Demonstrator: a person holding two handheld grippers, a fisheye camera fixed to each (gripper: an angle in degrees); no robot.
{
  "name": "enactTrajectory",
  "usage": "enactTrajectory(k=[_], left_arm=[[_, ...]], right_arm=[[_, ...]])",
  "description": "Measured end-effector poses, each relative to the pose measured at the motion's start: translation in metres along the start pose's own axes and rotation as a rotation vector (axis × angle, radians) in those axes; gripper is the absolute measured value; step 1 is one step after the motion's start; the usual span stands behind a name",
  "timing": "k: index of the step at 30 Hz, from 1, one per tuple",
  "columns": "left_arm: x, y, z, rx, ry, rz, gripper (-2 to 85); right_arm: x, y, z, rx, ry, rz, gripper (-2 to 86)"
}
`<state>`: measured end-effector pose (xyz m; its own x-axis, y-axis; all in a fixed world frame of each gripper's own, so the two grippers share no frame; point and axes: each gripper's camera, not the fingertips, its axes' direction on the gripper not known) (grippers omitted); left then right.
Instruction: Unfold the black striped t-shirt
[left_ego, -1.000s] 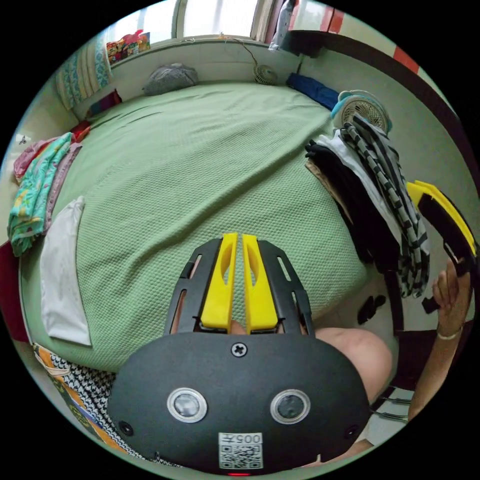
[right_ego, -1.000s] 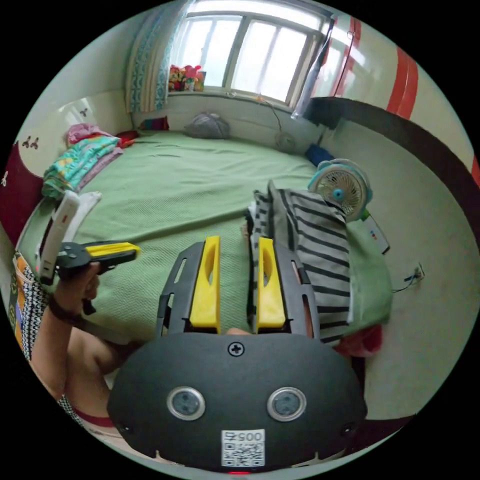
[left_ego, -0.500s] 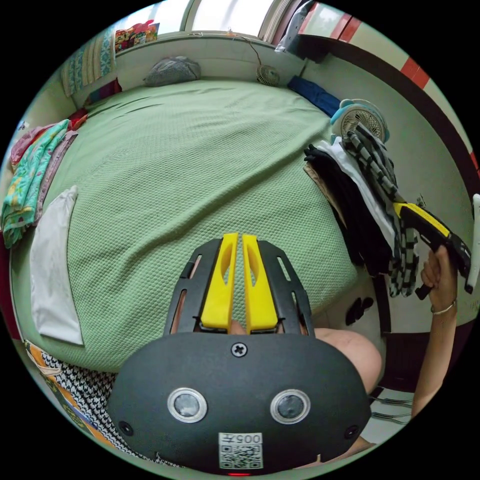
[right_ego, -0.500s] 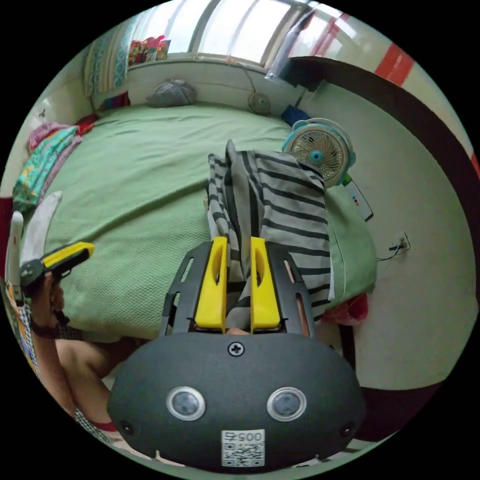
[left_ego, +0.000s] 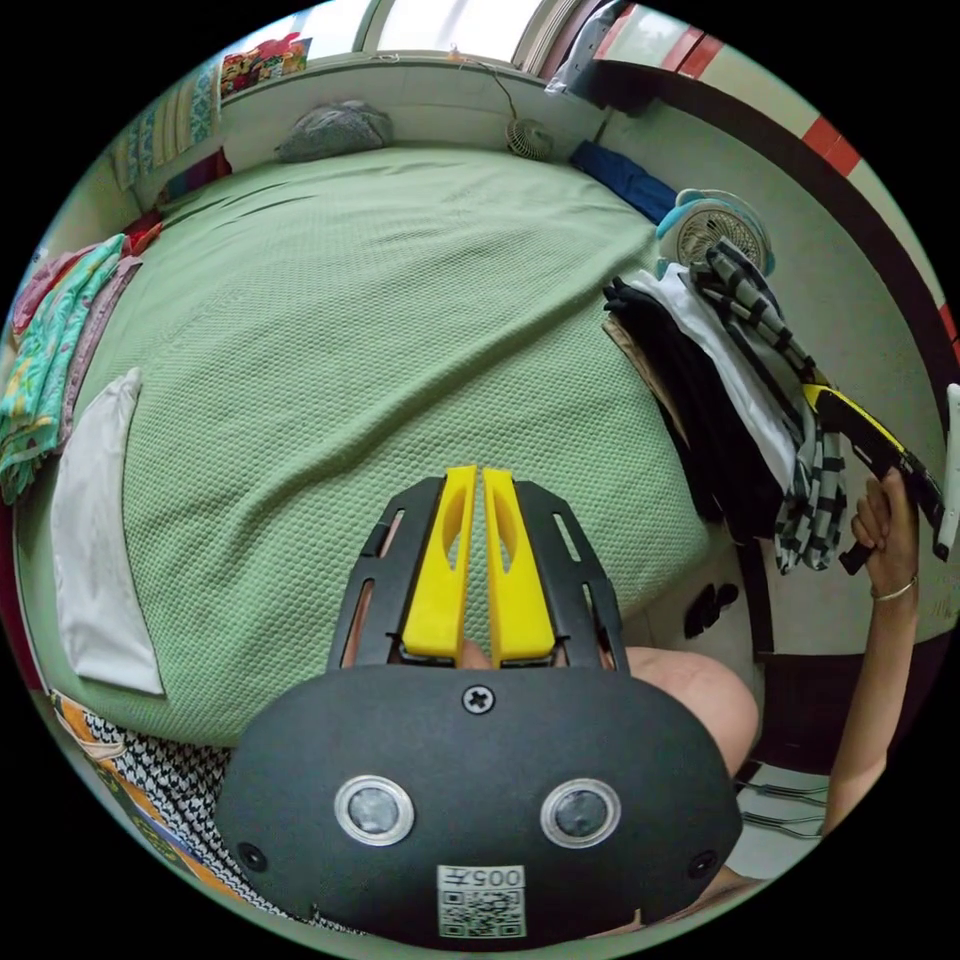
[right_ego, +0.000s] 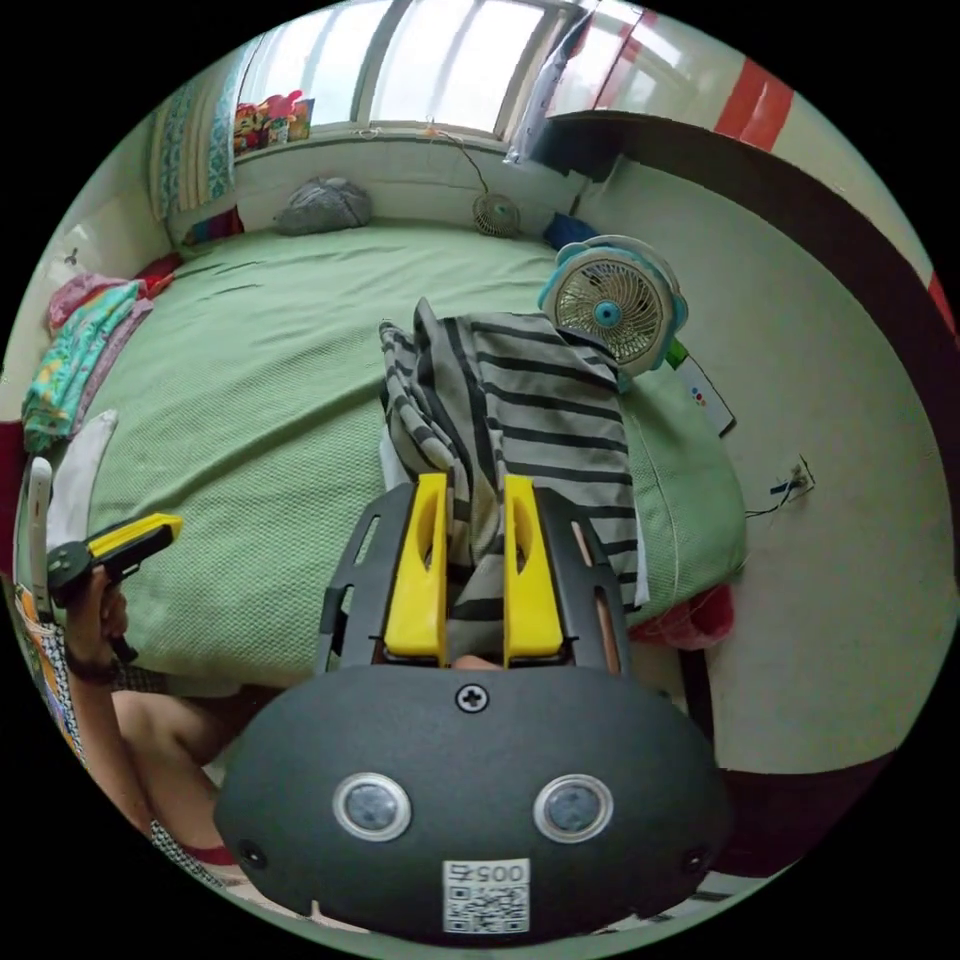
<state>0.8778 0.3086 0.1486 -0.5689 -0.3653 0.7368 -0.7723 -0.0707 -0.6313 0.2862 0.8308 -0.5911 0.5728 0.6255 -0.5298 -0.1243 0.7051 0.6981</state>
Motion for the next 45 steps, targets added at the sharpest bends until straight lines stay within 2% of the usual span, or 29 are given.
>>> enactTrajectory(k=[2, 6, 12, 16, 22, 27, 31, 34, 38, 40, 45], left_arm=[[-0.004, -0.002, 0.0, -0.008, 0.009, -0.002, 2.0], [-0.012, -0.006, -0.001, -0.011, 0.02, -0.006, 1.6], [-0.026, -0.011, -0.007, -0.011, 0.028, -0.013, 1.1], [-0.036, -0.016, -0.011, -0.01, 0.054, -0.022, 0.5], [-0.05, -0.019, -0.017, -0.015, 0.058, -0.028, 0.1], [-0.07, -0.019, -0.026, -0.003, 0.066, -0.063, -0.1], [-0.098, -0.016, -0.038, 0.023, 0.035, -0.144, -0.2], [-0.124, -0.008, -0.046, 0.043, 0.085, -0.229, -0.4], [-0.152, 0.0, -0.057, 0.06, 0.047, -0.325, -0.6], [-0.17, 0.005, -0.061, 0.062, 0.016, -0.394, -0.6], [-0.188, 0.006, -0.066, 0.073, 0.056, -0.427, -0.6]], right_arm=[[-0.009, -0.005, 0.005, -0.017, 0.046, -0.055, 6.8], [-0.015, -0.016, 0.021, -0.081, 0.012, -0.089, 6.7], [-0.004, -0.024, 0.027, -0.087, -0.057, -0.121, 2.5], [0.027, -0.033, -0.005, 0.002, -0.153, 0.004, 0.0], [0.035, -0.063, -0.057, 0.146, -0.203, 0.001, -0.5], [-0.013, -0.097, -0.072, 0.191, -0.243, -0.109, -0.5], [-0.083, -0.125, -0.069, 0.221, -0.313, -0.253, -0.4], [-0.142, -0.145, -0.055, 0.214, -0.402, -0.328, 0.0], [-0.221, -0.171, -0.014, 0.1, -0.534, -0.337, 2.6], [-0.234, -0.173, -0.008, 0.099, -0.56, -0.294, 3.9], [-0.236, -0.15, 0.03, 0.034, -0.397, -0.245, 7.1]])
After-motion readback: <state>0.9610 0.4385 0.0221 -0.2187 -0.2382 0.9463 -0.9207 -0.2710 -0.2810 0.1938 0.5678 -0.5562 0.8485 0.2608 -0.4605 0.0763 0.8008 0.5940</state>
